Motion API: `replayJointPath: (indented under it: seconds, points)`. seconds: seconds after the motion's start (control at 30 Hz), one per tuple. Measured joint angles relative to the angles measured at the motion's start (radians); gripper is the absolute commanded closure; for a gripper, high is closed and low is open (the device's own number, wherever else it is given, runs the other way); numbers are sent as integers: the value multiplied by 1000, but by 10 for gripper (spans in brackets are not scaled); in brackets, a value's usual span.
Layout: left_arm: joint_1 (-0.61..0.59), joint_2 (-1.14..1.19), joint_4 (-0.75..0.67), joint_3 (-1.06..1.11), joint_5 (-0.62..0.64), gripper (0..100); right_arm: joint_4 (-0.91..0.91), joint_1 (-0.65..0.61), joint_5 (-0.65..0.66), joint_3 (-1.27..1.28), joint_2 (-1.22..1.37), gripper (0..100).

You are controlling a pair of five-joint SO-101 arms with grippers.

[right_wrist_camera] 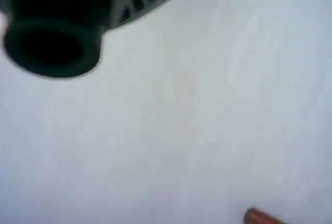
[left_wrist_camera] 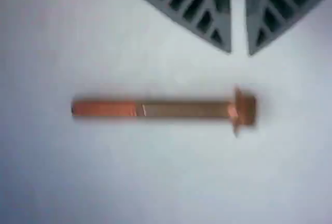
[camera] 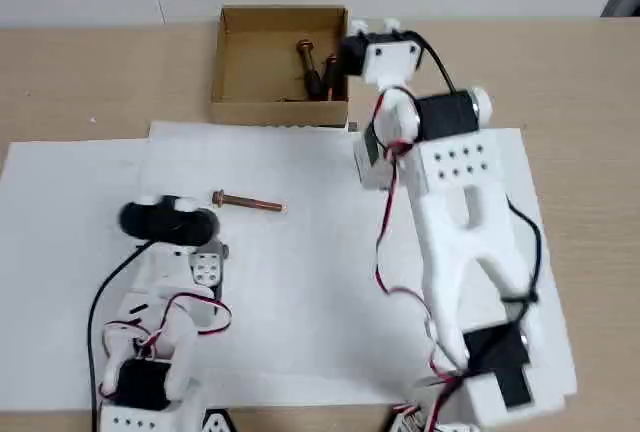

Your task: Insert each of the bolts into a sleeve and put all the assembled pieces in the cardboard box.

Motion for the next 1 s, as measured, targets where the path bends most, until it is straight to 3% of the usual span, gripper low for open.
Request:
replayJointPath:
  seconds: [0.27,0.5,0.87,1.0]
  points:
    - [-8,0,255,-173,-52,995,2,123,-25,345,-301,995]
    - [-55,46,305,-256,-175,995,-21,265,-25,582,-485,995]
    - [-100,620,305,-672,-193,995,-137,299,44,799,-594,995]
    - [-100,836,304,-764,-351,995,-180,299,44,861,-594,995]
